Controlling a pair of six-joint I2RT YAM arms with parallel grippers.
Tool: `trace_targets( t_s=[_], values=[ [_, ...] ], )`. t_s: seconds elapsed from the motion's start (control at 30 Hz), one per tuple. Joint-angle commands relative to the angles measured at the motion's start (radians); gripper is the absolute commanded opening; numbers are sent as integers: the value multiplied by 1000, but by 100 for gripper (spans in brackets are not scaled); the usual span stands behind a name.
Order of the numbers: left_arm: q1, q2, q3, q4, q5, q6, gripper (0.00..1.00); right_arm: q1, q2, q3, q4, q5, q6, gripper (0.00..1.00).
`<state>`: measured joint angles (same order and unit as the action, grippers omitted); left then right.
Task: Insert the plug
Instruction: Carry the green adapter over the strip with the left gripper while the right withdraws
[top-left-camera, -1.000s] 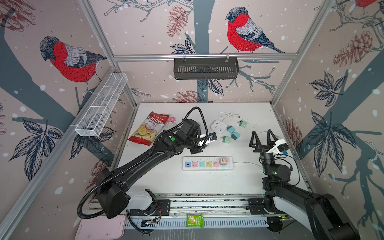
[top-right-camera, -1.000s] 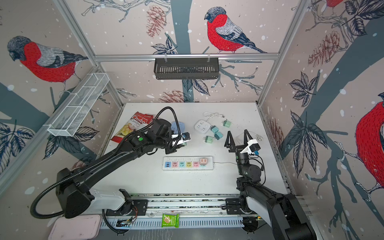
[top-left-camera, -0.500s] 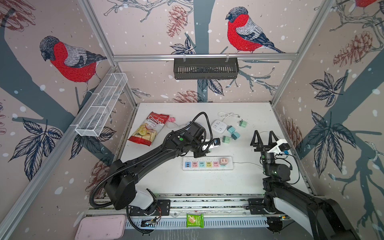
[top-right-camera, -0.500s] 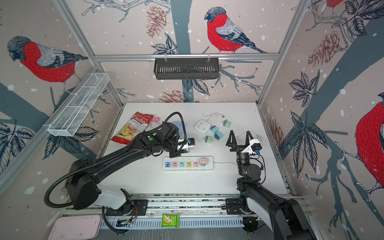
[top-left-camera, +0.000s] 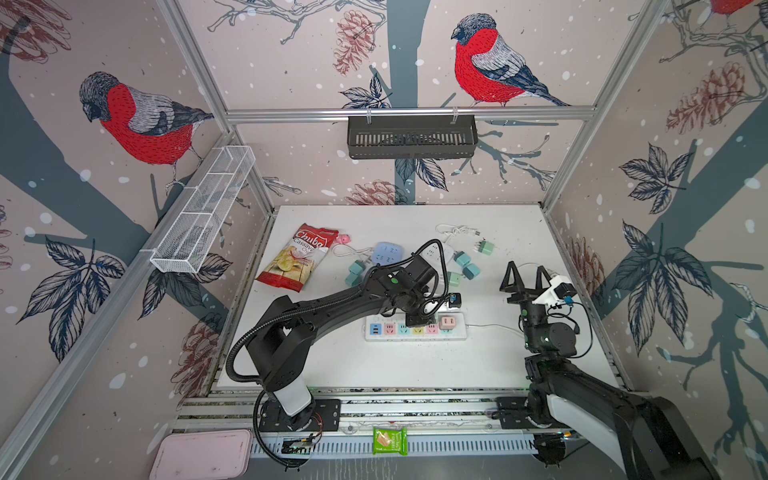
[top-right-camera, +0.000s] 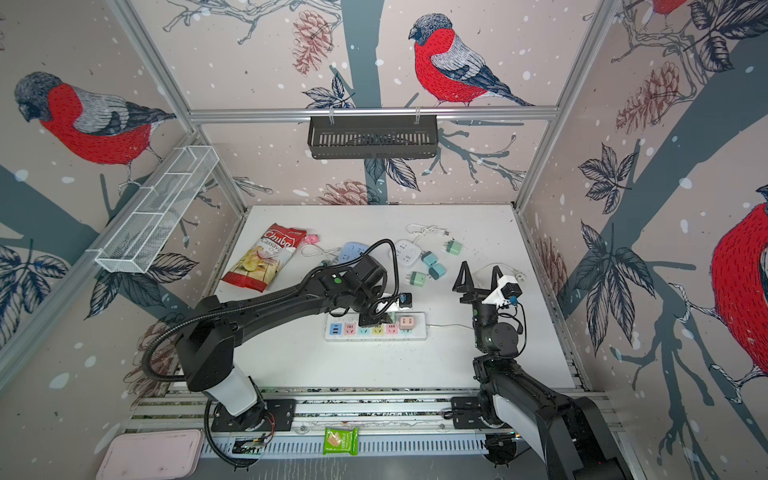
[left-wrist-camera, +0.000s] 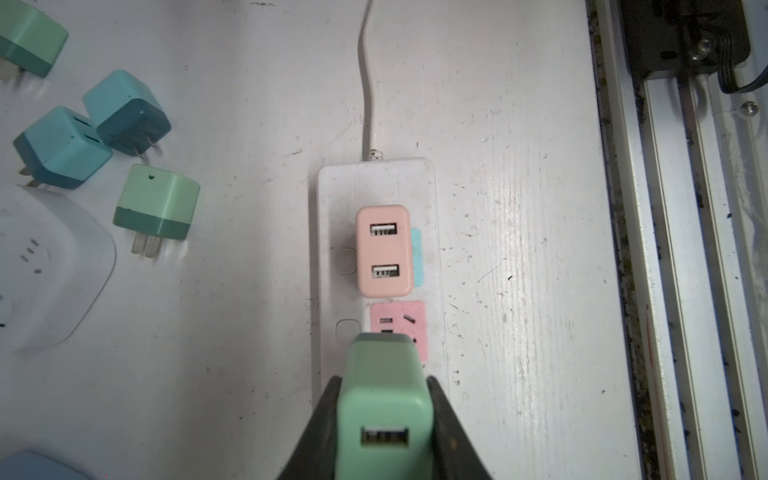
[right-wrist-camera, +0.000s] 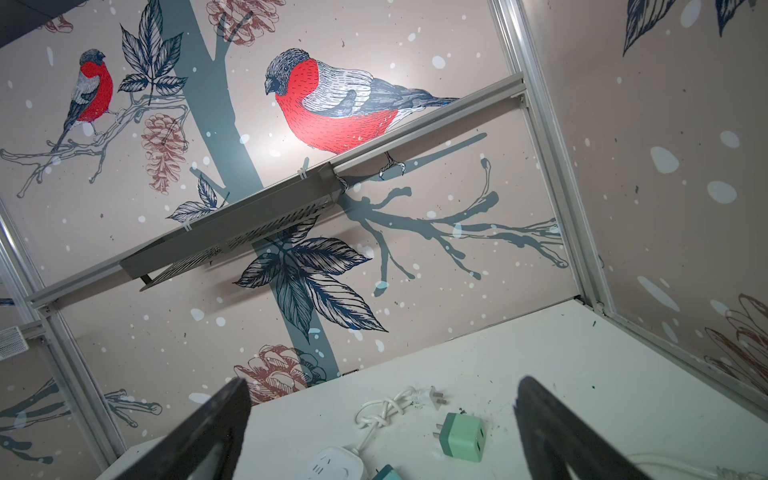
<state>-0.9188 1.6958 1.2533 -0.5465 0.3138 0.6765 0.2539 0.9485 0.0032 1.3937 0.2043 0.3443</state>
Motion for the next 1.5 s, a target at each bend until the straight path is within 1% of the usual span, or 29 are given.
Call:
trace_targets(
  t_s=[0.0, 0.2, 0.43, 0.77, 1.13, 1.47],
  values=[
    [-19, 24, 25, -46, 30, -7, 0, -1, -3, -161, 42, 5, 11, 100],
    [-18, 82, 56, -78, 53, -13, 0, -2, -10, -163, 37, 30, 24, 100],
    [-18, 107, 59, -78, 32, -17, 0, -4, -20, -169, 34, 39, 31, 100],
    [-17, 129, 97, -69, -53, -31, 0, -7, -22, -171, 33, 41, 36, 100],
    [-14, 145, 99, -56, -50, -29, 0, -10, -24, -173, 33, 40, 40, 100],
    [-14, 178, 134, -86, -18, -31, 0, -16, -24, -172, 30, 39, 46, 100]
  ],
)
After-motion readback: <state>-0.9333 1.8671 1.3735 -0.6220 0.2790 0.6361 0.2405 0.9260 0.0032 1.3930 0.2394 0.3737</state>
